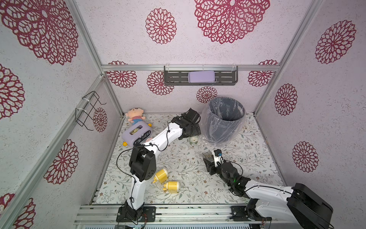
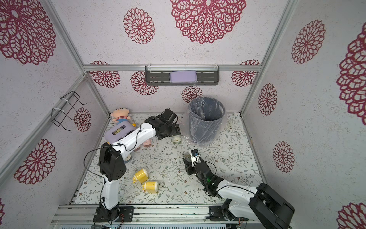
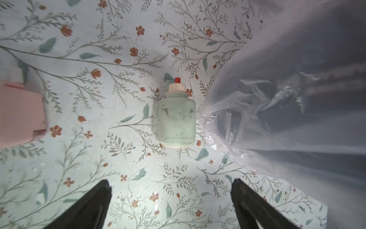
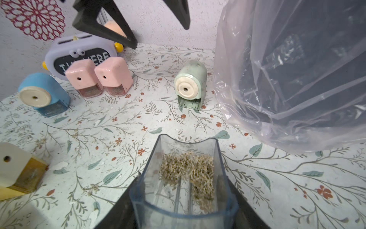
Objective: Take out the pencil sharpener tray and clean the shavings
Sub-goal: Place the pencil sharpener at the center of the board, then pour the shavings into the trash bin.
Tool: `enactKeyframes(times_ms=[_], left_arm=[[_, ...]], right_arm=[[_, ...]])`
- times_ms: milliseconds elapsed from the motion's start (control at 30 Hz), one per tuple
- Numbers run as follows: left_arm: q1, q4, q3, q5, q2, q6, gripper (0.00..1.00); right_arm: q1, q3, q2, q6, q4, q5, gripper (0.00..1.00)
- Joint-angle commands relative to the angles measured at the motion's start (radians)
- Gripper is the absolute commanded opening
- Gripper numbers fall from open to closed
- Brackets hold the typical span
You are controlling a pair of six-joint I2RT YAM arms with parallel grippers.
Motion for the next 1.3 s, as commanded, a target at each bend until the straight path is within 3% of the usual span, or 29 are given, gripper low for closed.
enactKeyframes(times_ms=[0,167,300,667,833,1000,1267], left_arm=[[-0.032,0.092,-0.127,-0.109,-0.156,0.060,0.98],[-0.076,0.213,-0.374,-0.244,-0.368,0.105,0.97],[-0.109,0.430,-0.608,-0.345,-0.507,0.150,0.97],[-0.114,0.883,-0.993,-0.344,-0.684,0.347,0.97],[-0.118,0.958,-1.090,-0.335,-0.742,0.374,0.97],[-0.118,0.949,-1.082,-0.372,-0.710,0.404,0.97],[-0.118,0.938,-1.066,-0.355,-0.685,0.393,0.97]], right_arm=[[-0.006,0.069,-0.097,0.055,-0.104,-0.006,0.38],[-0.015,0.200,-0.207,0.104,-0.315,0.057,0.38],[-0.030,0.331,-0.227,0.117,-0.457,0.097,0.36],[-0.192,0.775,-0.014,0.099,-0.712,0.059,0.33],[-0.277,0.982,0.145,0.125,-0.779,0.049,0.33],[-0.363,1.220,0.337,0.214,-0.885,0.015,0.33],[-0.508,1.637,0.652,0.426,-1.113,-0.179,0.31]])
